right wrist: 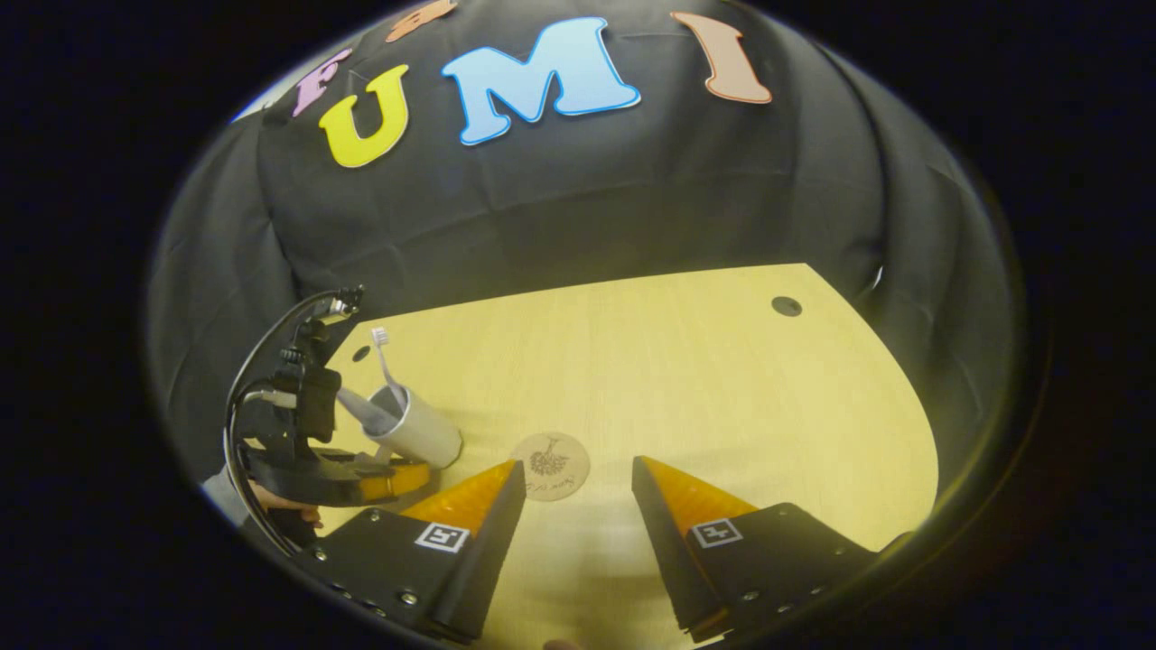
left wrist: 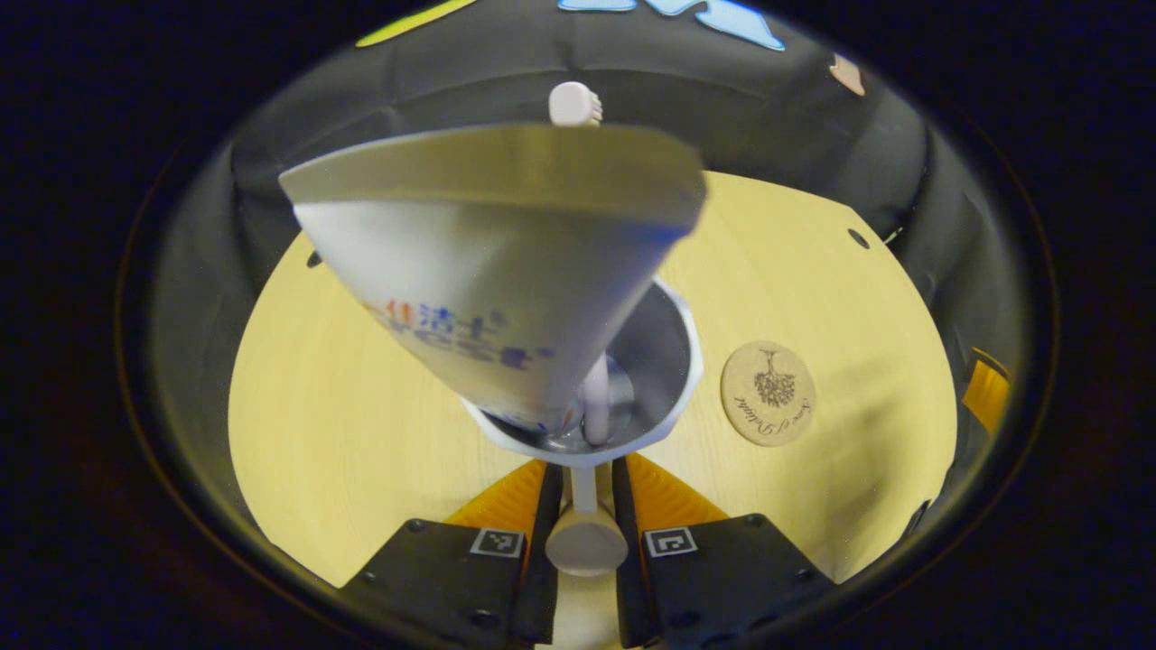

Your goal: Put the toothbrush and toothpaste on the desktop into the cup, then pick up the cup and place it on the coaster on the desktop.

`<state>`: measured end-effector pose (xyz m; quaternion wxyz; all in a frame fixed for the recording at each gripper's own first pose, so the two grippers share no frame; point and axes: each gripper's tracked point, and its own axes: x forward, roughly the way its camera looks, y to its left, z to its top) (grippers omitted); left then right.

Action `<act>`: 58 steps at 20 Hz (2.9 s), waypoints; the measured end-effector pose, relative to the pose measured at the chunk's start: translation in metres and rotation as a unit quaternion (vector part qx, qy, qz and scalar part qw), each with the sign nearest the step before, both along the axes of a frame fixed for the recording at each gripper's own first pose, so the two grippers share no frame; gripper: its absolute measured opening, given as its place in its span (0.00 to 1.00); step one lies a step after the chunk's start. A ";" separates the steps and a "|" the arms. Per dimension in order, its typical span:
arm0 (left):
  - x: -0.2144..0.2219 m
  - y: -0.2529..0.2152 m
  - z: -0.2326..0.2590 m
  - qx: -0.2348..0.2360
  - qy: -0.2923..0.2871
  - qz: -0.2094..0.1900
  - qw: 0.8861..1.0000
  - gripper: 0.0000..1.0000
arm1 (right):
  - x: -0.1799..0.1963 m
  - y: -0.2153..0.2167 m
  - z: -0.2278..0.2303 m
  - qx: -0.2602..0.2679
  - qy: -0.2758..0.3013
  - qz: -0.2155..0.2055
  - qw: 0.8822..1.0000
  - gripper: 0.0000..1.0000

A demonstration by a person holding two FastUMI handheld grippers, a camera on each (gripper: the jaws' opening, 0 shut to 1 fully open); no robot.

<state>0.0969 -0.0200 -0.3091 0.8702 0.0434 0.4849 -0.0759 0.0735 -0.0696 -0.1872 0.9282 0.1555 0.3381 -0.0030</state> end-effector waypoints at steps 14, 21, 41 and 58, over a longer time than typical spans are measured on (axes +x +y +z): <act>-0.009 -0.114 0.006 -0.018 -0.008 -0.097 0.995 0.34 | -0.012 -0.026 0.001 0.000 -0.002 -0.021 1.000 0.74; -0.010 -0.147 -0.007 -0.017 0.006 -0.112 0.994 0.34 | -0.020 -0.035 -0.003 0.006 0.003 -0.032 0.999 0.74; -0.007 -0.167 0.002 -0.044 -0.045 -0.104 0.993 0.78 | -0.041 -0.037 0.012 -0.008 -0.019 -0.013 1.000 0.74; -0.095 -0.080 0.246 -0.095 -0.387 -0.013 0.917 0.98 | -0.060 -0.003 0.130 -0.116 -0.233 0.025 0.965 0.74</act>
